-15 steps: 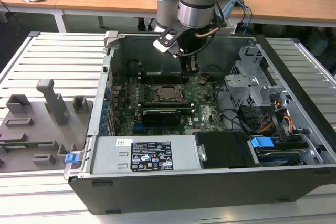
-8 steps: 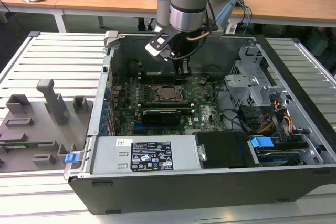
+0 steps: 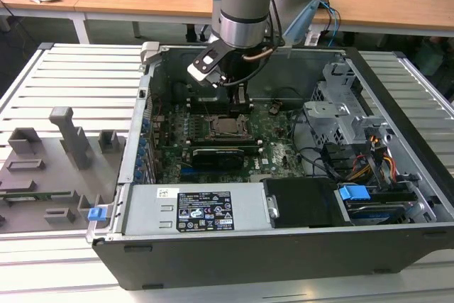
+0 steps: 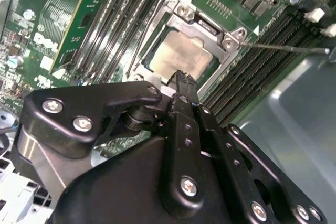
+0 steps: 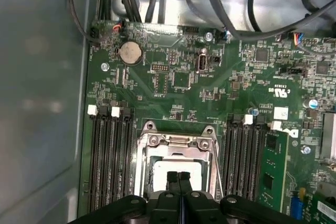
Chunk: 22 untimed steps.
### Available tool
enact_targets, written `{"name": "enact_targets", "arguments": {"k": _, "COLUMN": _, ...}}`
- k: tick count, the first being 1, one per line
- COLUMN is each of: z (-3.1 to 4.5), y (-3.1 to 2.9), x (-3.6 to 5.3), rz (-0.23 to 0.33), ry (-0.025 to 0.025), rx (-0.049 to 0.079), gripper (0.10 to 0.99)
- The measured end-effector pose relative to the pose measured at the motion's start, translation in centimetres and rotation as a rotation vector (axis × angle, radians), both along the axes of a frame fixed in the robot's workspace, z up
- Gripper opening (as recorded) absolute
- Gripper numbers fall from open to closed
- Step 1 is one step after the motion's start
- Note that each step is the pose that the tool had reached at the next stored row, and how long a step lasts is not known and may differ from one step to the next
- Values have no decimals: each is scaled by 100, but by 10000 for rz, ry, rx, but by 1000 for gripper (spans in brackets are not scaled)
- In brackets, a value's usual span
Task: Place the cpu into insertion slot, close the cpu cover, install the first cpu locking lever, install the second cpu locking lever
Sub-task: 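Close the cpu cover, then install the first cpu locking lever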
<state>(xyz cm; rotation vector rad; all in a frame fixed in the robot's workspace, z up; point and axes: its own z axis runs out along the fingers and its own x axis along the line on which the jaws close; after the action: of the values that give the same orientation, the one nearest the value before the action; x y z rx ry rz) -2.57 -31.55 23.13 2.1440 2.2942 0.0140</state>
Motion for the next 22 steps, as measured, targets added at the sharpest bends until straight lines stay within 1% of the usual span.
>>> {"name": "enact_targets", "arguments": {"k": 4, "z": -13, "y": 0, "x": -48, "rz": 24, "ry": 0, "rx": 2, "gripper": 106}}
{"name": "enact_targets", "arguments": {"k": 5, "z": -15, "y": 1, "x": -76, "rz": 24, "ry": -1, "rx": 4, "gripper": 106}}
{"name": "enact_targets", "arguments": {"k": 11, "z": -17, "y": 1, "x": -128, "rz": 24, "ry": 0, "rx": 1, "gripper": 106}}
{"name": "enact_targets", "arguments": {"k": 20, "z": -17, "y": 0, "x": -145, "rz": 26, "ry": 1, "rx": 1, "gripper": 106}}
{"name": "enact_targets", "arguments": {"k": 22, "z": 6, "y": 1, "x": -146, "rz": 24, "ry": 1, "rx": 2, "gripper": 106}}
